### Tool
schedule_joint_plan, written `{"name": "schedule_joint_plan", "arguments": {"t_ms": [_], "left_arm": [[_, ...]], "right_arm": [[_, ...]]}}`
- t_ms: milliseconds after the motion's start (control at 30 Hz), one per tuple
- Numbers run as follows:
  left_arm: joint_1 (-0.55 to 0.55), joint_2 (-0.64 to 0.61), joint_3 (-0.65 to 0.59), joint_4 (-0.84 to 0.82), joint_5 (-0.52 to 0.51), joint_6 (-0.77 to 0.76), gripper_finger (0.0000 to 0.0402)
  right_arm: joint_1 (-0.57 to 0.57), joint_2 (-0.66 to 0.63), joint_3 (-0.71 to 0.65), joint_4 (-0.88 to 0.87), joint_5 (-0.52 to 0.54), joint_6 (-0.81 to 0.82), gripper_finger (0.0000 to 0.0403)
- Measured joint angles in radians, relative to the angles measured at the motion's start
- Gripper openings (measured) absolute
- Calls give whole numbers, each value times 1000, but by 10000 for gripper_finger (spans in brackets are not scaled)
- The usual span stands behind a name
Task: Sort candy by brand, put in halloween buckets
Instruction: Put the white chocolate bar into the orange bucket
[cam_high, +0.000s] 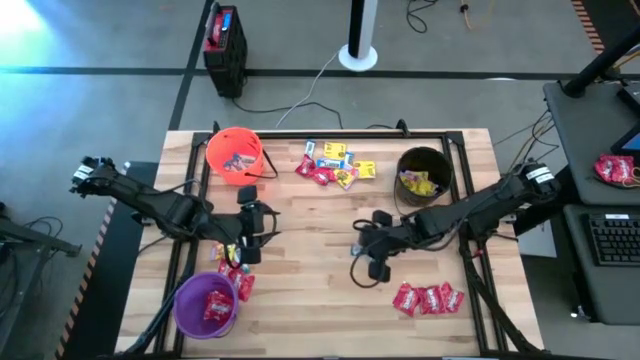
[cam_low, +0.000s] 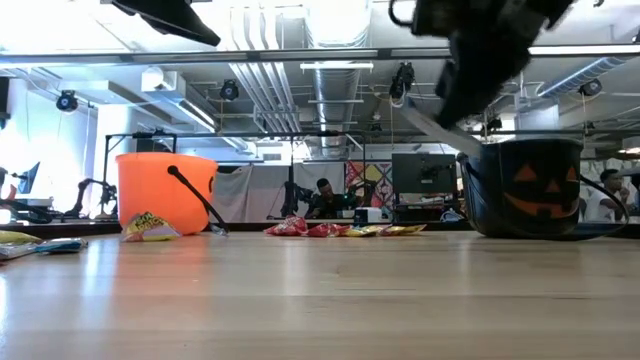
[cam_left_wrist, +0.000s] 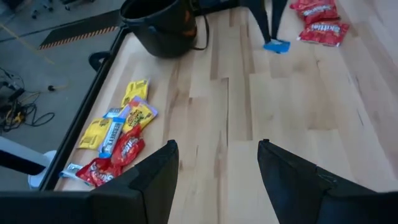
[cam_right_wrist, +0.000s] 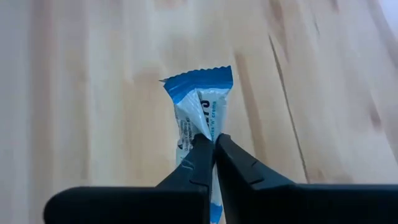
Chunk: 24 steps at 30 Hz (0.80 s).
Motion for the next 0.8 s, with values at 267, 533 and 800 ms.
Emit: {"name": "schedule_joint_plan", "arguments": {"t_ms": [267,533,800], "left_arm": [[0,3,-31,171,127,112,203],[0,4,-173,557,270,358,203],[18,60,-214,794,338,514,203]], "right_arm": [[-42,1,-2,385,-47,-304,8],[-127,2,-2,629,-289,-405,8],[-233,63,-2,663,-549,-186,9]]}}
